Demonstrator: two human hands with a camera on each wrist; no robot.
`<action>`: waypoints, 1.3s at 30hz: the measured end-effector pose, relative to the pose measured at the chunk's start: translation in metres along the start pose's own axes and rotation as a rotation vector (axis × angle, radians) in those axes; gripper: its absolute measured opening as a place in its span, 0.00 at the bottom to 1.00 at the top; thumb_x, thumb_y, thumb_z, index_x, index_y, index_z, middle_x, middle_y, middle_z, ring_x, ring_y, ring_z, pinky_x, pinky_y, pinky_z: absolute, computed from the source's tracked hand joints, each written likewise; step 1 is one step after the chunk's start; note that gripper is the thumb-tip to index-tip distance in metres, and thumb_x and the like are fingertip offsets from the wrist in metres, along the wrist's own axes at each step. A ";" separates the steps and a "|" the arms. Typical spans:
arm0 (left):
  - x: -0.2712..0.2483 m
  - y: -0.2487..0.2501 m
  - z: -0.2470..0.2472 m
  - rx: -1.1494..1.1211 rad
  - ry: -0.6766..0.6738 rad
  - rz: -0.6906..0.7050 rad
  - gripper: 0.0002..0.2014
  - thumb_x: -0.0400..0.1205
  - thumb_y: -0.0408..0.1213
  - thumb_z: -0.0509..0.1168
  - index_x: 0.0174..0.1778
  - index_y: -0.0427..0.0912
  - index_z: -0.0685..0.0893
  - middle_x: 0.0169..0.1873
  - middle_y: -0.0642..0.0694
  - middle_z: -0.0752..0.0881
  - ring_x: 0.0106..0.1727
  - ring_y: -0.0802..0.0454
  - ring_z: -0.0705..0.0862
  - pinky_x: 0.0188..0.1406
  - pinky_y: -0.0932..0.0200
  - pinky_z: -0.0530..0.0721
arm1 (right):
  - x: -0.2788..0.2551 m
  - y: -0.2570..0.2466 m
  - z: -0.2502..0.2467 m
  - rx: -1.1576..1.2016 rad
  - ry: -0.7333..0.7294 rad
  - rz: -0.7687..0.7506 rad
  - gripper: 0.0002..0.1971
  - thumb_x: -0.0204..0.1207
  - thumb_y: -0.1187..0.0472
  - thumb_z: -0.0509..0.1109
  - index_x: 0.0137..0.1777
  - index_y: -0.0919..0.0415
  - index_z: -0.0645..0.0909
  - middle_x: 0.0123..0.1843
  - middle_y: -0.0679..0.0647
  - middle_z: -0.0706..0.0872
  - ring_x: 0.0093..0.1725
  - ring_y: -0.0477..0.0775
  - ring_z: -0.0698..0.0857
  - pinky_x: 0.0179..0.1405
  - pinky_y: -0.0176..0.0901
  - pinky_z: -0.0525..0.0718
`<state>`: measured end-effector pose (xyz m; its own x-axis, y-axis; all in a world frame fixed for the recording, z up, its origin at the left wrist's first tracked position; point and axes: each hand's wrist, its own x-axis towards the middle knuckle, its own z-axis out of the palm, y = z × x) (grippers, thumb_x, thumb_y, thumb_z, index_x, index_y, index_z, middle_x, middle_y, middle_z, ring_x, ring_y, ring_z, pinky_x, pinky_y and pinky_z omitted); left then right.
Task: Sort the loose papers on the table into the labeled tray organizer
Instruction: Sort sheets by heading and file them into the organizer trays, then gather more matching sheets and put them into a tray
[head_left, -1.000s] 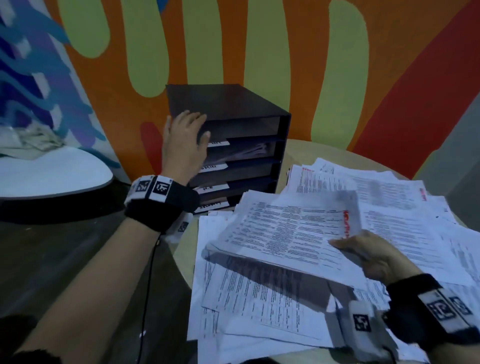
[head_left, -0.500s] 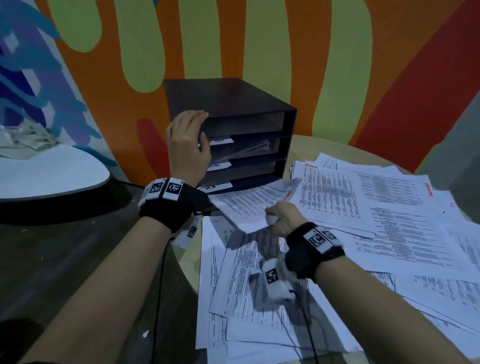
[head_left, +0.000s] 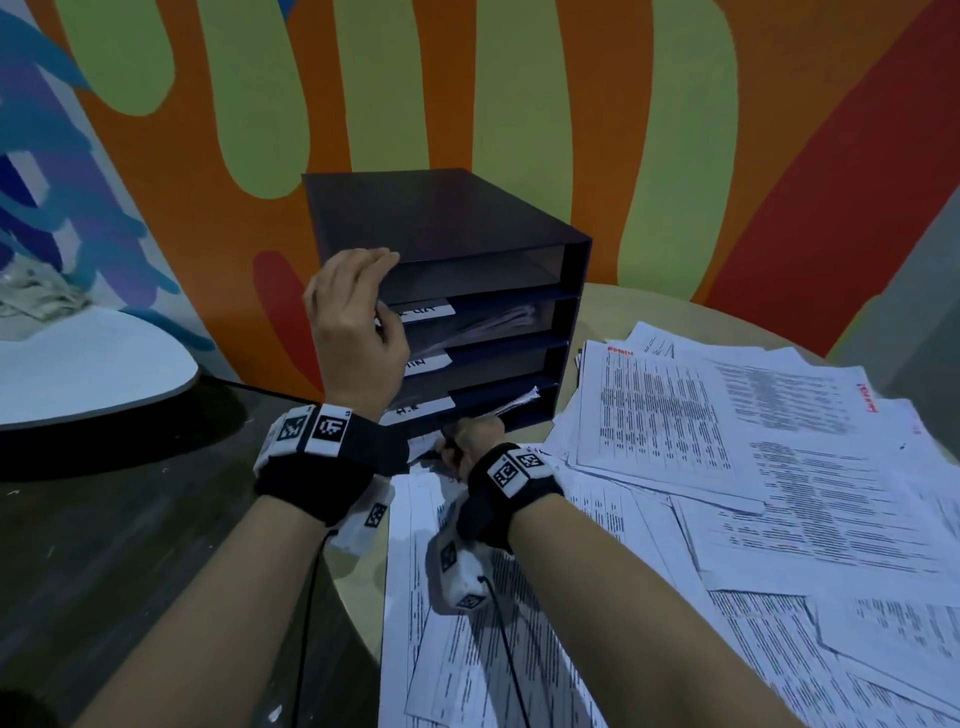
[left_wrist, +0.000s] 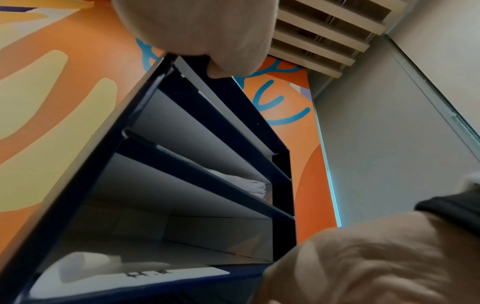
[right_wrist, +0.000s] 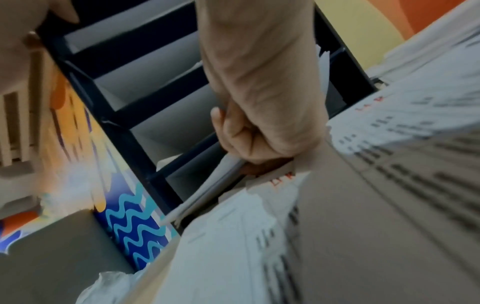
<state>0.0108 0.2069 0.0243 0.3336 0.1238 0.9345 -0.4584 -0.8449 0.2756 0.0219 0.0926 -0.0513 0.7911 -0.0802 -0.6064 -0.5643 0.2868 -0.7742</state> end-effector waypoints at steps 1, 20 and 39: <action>0.000 -0.001 0.001 0.006 0.006 0.006 0.23 0.73 0.21 0.60 0.64 0.36 0.84 0.60 0.39 0.84 0.68 0.44 0.75 0.68 0.40 0.74 | 0.004 -0.006 0.002 -0.037 0.049 0.003 0.13 0.88 0.59 0.54 0.63 0.66 0.76 0.49 0.59 0.79 0.35 0.54 0.84 0.26 0.36 0.81; -0.011 0.043 -0.012 -0.026 -0.058 -0.082 0.19 0.74 0.26 0.64 0.61 0.39 0.84 0.56 0.41 0.82 0.65 0.43 0.74 0.68 0.45 0.73 | -0.067 -0.064 -0.183 -0.499 0.052 -0.377 0.09 0.79 0.72 0.68 0.58 0.70 0.79 0.51 0.65 0.85 0.33 0.58 0.87 0.25 0.47 0.88; -0.099 0.064 0.042 0.189 -1.216 -0.382 0.17 0.73 0.26 0.69 0.59 0.34 0.84 0.56 0.36 0.83 0.55 0.39 0.84 0.49 0.50 0.84 | -0.088 -0.014 -0.295 -1.651 0.079 -0.034 0.48 0.71 0.38 0.74 0.81 0.60 0.53 0.83 0.70 0.52 0.83 0.72 0.51 0.76 0.65 0.63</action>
<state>-0.0174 0.1186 -0.0594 0.9952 -0.0937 -0.0288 -0.0778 -0.9337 0.3494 -0.1097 -0.1864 -0.0404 0.8237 -0.1247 -0.5532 -0.2148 -0.9715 -0.1007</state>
